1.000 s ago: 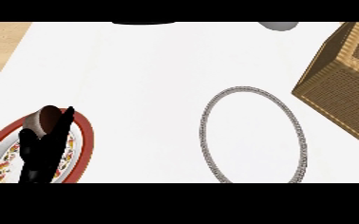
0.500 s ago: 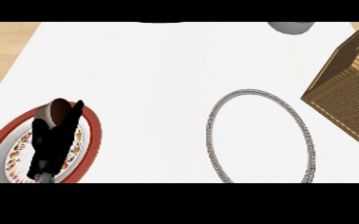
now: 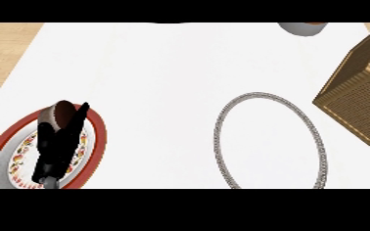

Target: Pick the croissant from the placemat and place it in the basket

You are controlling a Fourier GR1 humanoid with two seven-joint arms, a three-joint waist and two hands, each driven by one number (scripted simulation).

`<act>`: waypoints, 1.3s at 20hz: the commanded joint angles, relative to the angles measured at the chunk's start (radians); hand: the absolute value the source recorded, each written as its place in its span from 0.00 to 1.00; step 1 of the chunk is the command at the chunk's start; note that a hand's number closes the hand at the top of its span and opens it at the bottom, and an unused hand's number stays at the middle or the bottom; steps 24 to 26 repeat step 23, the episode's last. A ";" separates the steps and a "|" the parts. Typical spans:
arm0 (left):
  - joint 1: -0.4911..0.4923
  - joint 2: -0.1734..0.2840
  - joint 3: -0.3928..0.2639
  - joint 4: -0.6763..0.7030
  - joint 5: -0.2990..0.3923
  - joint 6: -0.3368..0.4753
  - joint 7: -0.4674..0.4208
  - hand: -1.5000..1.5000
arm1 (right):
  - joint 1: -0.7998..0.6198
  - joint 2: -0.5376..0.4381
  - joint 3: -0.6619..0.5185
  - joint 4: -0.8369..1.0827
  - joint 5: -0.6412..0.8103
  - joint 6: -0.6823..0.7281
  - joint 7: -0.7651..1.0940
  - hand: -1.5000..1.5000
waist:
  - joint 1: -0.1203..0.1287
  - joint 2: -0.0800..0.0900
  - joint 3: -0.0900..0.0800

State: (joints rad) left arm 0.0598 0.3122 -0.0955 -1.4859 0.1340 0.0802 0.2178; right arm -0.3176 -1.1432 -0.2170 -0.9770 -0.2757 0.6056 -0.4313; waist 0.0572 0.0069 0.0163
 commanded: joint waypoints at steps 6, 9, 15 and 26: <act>0.052 -0.045 -0.047 0.070 -0.009 -0.017 0.037 0.50 | -0.144 0.009 0.064 0.202 0.216 -0.074 -0.241 0.00 | 0.012 0.014 -0.013; 0.002 -0.048 -0.018 0.078 0.002 0.002 0.081 0.50 | -0.182 0.002 0.060 0.285 0.214 -0.031 -0.296 0.00 | -0.002 0.014 -0.012; 0.056 -0.038 -0.010 0.036 0.014 -0.026 0.054 0.50 | -0.273 -0.017 0.010 0.451 0.144 0.043 -0.218 0.00 | 0.007 0.012 -0.012; 0.025 -0.049 -0.008 0.083 -0.007 -0.026 0.028 0.50 | -0.314 -0.099 -0.019 0.599 0.140 0.077 -0.165 0.00 | 0.004 0.026 -0.009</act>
